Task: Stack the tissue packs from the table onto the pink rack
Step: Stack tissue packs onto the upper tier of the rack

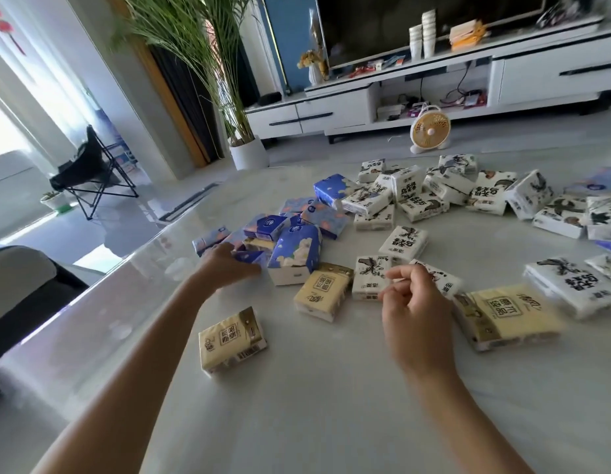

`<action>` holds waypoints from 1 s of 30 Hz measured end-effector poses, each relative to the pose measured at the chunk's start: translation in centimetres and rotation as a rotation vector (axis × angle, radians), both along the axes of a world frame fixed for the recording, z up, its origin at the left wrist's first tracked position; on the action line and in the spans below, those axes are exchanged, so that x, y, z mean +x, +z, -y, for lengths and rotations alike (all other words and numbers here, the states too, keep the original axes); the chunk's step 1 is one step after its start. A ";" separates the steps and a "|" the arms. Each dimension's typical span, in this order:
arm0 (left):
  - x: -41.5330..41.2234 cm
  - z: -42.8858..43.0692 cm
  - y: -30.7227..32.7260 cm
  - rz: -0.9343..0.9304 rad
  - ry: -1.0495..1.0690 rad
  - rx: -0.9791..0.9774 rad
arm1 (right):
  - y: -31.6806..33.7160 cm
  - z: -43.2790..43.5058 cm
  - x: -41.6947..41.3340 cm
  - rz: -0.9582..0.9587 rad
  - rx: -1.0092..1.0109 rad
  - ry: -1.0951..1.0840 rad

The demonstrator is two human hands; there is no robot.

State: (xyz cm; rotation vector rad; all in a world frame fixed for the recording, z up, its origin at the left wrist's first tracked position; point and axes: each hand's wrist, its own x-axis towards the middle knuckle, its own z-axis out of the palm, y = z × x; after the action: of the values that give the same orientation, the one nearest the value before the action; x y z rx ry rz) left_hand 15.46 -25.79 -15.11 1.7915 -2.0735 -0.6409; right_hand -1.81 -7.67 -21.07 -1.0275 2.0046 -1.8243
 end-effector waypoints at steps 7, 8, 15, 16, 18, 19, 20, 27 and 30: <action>-4.8 3.5 3.5 -0.354 0.201 -0.150 | -0.1 0.1 0.0 0.005 -0.023 0.006; -5.6 4.3 3.4 -0.260 0.175 -0.095 | -0.1 0.1 0.0 0.014 -0.025 0.006; -6.6 6.3 2.7 0.084 0.094 0.233 | -0.2 0.2 -0.1 0.009 -0.006 0.014; -6.4 6.2 3.0 0.091 0.092 0.233 | -0.1 0.2 -0.1 0.016 -0.007 0.014; -6.3 5.6 3.3 0.083 0.098 0.227 | 0.1 0.1 -0.1 0.042 -0.021 0.012; -6.2 5.4 3.3 0.073 0.105 0.211 | 0.2 -0.1 -0.1 0.064 -0.038 0.010; -6.0 4.8 3.4 0.067 0.113 0.158 | 0.4 -0.2 -0.1 0.094 -0.058 0.011; -4.4 -3.7 10.0 -0.062 -0.181 -0.261 | 1.6 -1.8 -0.1 0.223 -0.048 0.123; -4.4 -11.7 13.2 0.016 -0.544 -0.328 | 2.7 -5.6 0.2 0.260 -0.016 0.234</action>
State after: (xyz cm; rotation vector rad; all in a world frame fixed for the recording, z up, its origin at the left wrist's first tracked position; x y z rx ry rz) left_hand 11.03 -14.07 -1.87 1.0616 -2.5174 -0.3793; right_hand -1.58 -2.10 -18.36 -0.9298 1.6487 -1.7500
